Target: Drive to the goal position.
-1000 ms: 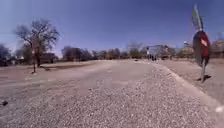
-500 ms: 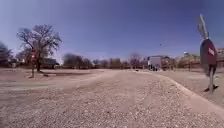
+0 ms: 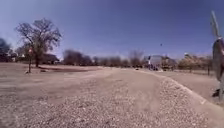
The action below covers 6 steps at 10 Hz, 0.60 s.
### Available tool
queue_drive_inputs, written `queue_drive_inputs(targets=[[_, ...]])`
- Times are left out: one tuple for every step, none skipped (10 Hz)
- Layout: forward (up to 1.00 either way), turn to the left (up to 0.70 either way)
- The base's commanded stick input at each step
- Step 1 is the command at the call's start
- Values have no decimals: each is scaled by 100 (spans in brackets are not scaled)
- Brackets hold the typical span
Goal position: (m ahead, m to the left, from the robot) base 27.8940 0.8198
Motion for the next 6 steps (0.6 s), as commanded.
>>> queue_drive_inputs(targets=[[70, 0], [70, -35], [70, -35], [70, -35], [70, -35], [70, -35]])
